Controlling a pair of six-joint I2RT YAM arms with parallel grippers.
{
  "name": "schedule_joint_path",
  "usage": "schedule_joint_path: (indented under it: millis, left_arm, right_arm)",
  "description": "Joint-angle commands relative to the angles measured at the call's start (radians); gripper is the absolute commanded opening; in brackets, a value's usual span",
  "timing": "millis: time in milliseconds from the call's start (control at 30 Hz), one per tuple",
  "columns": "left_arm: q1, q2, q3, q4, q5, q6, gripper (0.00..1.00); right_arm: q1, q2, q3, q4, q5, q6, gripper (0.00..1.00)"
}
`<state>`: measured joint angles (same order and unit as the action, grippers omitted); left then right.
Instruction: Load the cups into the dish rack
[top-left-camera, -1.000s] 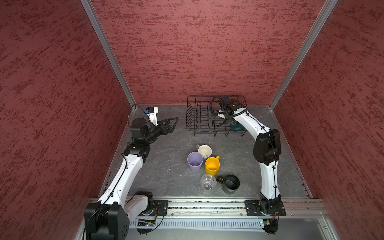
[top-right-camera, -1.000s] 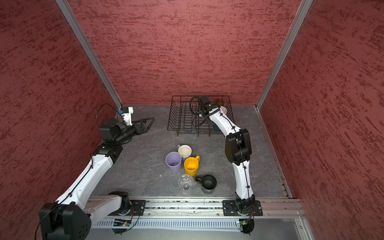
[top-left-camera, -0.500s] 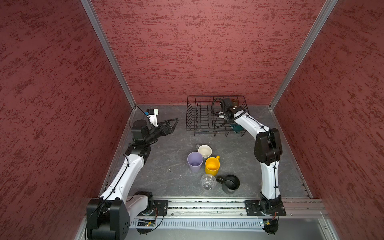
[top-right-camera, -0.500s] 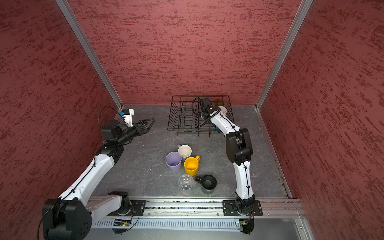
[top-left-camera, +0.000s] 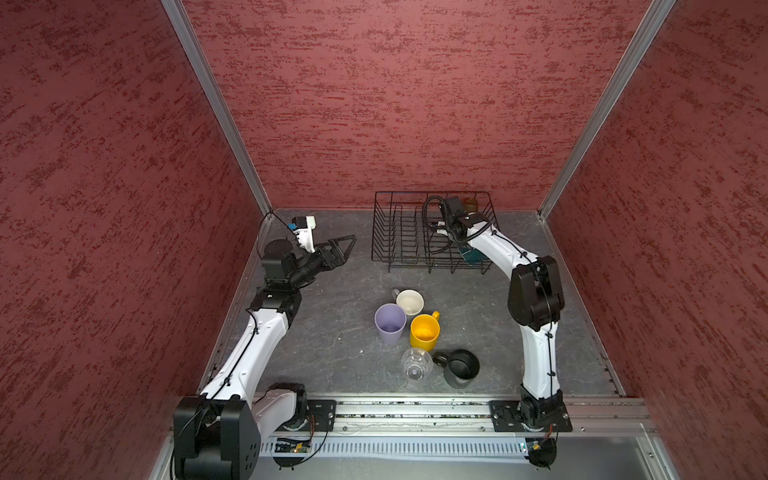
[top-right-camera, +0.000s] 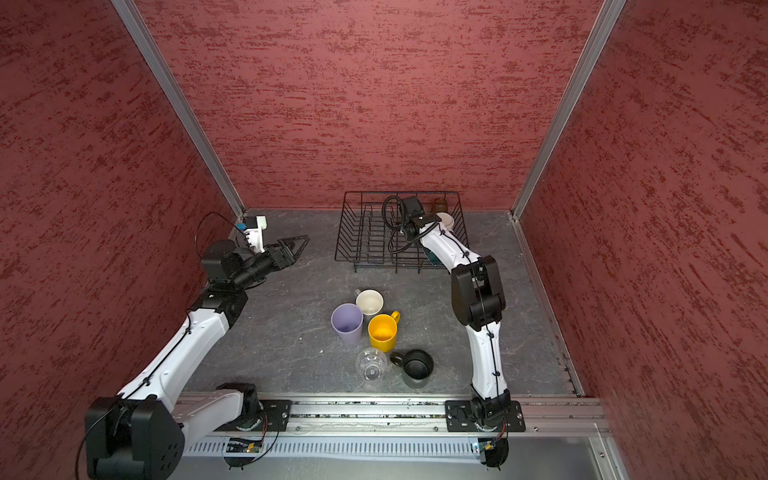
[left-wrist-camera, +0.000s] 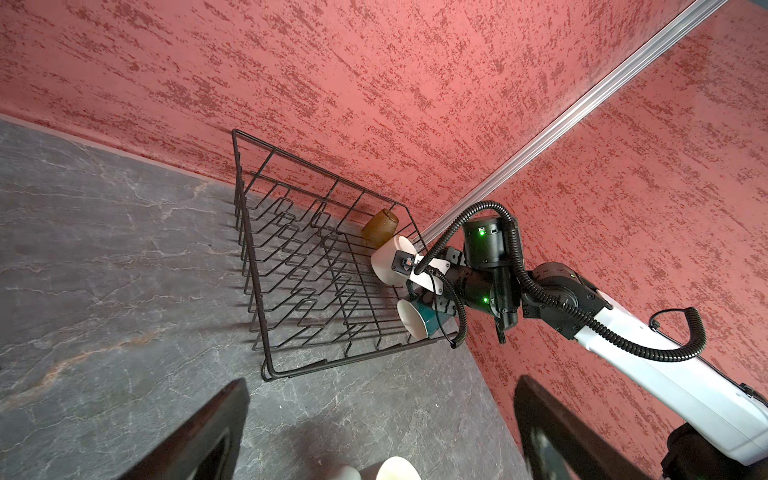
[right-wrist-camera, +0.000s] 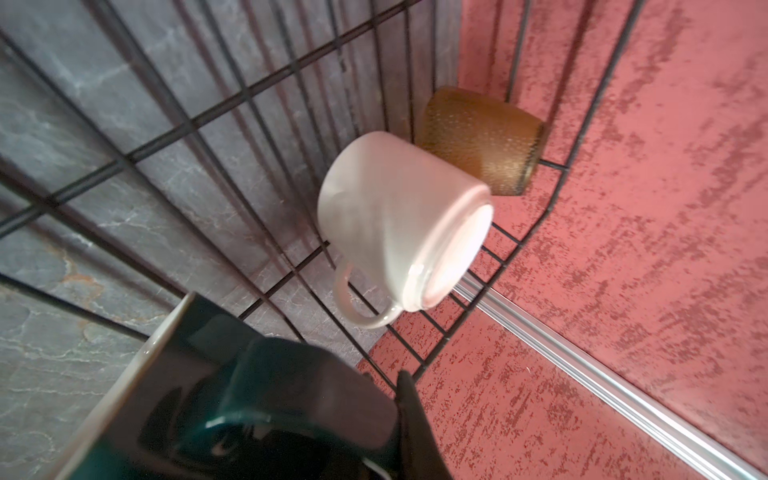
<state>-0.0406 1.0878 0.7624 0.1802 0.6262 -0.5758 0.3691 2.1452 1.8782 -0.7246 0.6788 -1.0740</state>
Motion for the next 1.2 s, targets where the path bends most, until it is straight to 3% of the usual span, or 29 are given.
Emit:
schedule_joint_path:
  millis: [0,267,633,933,1167]
  left_arm:
    - [0.007,-0.019,0.003,0.024,0.002,0.0,1.0]
    - [-0.064,-0.008,0.019,0.001,-0.013,0.046,1.0]
    - [-0.333,0.091,0.096,-0.078,-0.187,0.255,1.0]
    - [-0.425,0.247,0.098,0.248,-0.099,0.133,0.96]
    - [-0.493,0.368,0.195,0.288,-0.064,0.127,0.93]
  right_arm:
    - [0.005,-0.043,0.081,0.043,0.049,0.044,0.0]
    - [0.019,-0.099,0.112,0.067,0.057,0.089,0.0]
    - [0.076,-0.271,0.065,0.017,-0.022,0.232,0.0]
    - [0.143,-0.394,0.008,-0.076,-0.15,0.383,0.0]
    - [0.177,-0.463,-0.082,-0.089,-0.185,0.439,0.0]
